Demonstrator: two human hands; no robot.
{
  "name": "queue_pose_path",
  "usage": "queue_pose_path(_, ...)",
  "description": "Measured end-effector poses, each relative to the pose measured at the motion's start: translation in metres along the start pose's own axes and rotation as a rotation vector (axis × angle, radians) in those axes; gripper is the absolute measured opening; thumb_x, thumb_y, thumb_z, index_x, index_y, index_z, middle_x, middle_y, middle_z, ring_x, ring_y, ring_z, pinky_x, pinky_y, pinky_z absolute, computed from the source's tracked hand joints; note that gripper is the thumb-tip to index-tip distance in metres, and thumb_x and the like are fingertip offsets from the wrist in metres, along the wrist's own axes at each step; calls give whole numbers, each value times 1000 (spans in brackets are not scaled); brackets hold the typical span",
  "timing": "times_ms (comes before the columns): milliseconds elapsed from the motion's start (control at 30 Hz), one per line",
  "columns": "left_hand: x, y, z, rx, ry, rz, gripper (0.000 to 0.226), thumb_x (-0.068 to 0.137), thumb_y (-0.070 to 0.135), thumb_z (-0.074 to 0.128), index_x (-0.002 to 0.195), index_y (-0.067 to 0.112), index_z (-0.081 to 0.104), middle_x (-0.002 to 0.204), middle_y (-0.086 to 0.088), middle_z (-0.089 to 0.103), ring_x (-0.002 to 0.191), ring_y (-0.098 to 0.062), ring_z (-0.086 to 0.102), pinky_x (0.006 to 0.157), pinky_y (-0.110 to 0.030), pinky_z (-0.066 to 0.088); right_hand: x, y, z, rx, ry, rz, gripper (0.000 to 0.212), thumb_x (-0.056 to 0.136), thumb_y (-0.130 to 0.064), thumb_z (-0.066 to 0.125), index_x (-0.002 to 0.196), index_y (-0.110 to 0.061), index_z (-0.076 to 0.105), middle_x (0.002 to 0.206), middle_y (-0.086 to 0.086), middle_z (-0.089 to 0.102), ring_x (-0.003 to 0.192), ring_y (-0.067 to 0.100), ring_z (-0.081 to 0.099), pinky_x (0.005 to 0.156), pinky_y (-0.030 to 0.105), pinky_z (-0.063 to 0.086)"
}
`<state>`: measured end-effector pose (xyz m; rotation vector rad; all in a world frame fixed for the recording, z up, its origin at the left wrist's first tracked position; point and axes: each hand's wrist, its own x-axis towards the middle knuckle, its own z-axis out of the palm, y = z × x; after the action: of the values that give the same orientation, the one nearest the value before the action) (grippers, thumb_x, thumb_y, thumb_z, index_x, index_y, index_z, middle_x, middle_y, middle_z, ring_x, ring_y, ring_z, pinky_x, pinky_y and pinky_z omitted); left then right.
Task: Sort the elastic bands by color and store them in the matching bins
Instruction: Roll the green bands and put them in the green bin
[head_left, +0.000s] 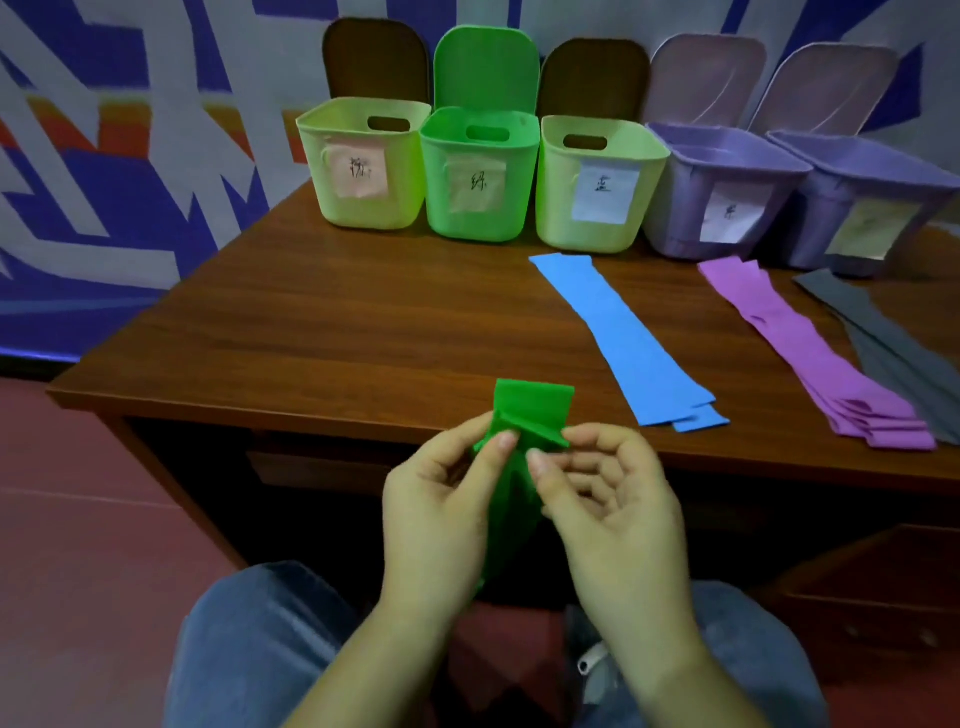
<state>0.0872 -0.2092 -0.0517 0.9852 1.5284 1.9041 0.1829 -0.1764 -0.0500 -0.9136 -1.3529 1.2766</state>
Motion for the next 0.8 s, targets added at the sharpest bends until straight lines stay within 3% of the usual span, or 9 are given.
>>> queue_pose_path(133, 0, -21, -4, 184, -13, 186, 31, 81, 5, 67, 96, 31, 71, 101, 18, 69, 95, 2, 64, 82, -9, 45, 5, 3, 2, 292, -21, 257, 52, 62, -33, 66, 110, -19, 52, 93, 1, 74, 90, 15, 71, 75, 31, 58)
queue_pose_path(233, 2, -30, -5, 259, -82, 310, 35, 78, 6, 68, 107, 25, 70, 107, 12, 66, 101, -3, 63, 87, -10, 43, 13, 1, 4, 388, 16, 342, 64, 56, -38, 67, 116, -18, 53, 96, 4, 74, 89, 17, 71, 66, 30, 56)
queue_pose_path(300, 2, -33, -6, 222, -137, 309, 35, 79, 14, 68, 111, 26, 68, 109, 11, 66, 106, -7, 62, 89, -13, 43, 17, 3, 4, 379, 37, 367, 58, 60, -33, 69, 114, -22, 53, 91, 1, 74, 84, 15, 71, 59, 26, 54)
queue_pose_path(367, 1, -33, -6, 117, -180, 226, 36, 77, 22, 63, 112, 28, 67, 111, 8, 67, 108, -11, 62, 90, -17, 45, 21, 9, 0, 390, 43, 378, 38, 76, -16, 66, 111, -25, 53, 85, -2, 75, 78, 12, 71, 54, 22, 53)
queue_pose_path(433, 2, -31, -3, -60, -167, 58, 32, 74, 24, 67, 106, 21, 69, 106, 3, 70, 102, -11, 65, 84, -17, 48, 22, 15, -2, 386, 27, 384, 35, 85, -2, 58, 110, -26, 53, 84, -2, 75, 75, 11, 71, 55, 21, 54)
queue_pose_path(567, 11, -34, 2, -256, -38, -190, 24, 69, 18, 69, 93, 19, 69, 83, 3, 71, 81, -7, 66, 70, -15, 50, 23, 20, -5, 313, -39, 350, 40, 84, 4, 57, 111, -25, 52, 84, -1, 75, 75, 9, 71, 59, 18, 53)
queue_pose_path(667, 13, -33, 6, -239, -34, -262, 37, 63, 12, 81, 96, 16, 65, 81, 3, 69, 78, -6, 65, 68, -16, 51, 25, 23, -8, 276, -63, 315, 41, 82, 6, 58, 109, -25, 53, 84, -2, 75, 77, 7, 71, 59, 16, 52)
queue_pose_path(800, 14, -32, 10, -340, 5, -389, 28, 68, 9, 66, 96, 13, 65, 76, 1, 68, 68, -7, 65, 59, -15, 52, 27, 23, -15, 268, -55, 303, 41, 83, 6, 57, 109, -25, 53, 86, 0, 75, 81, 11, 71, 68, 21, 57)
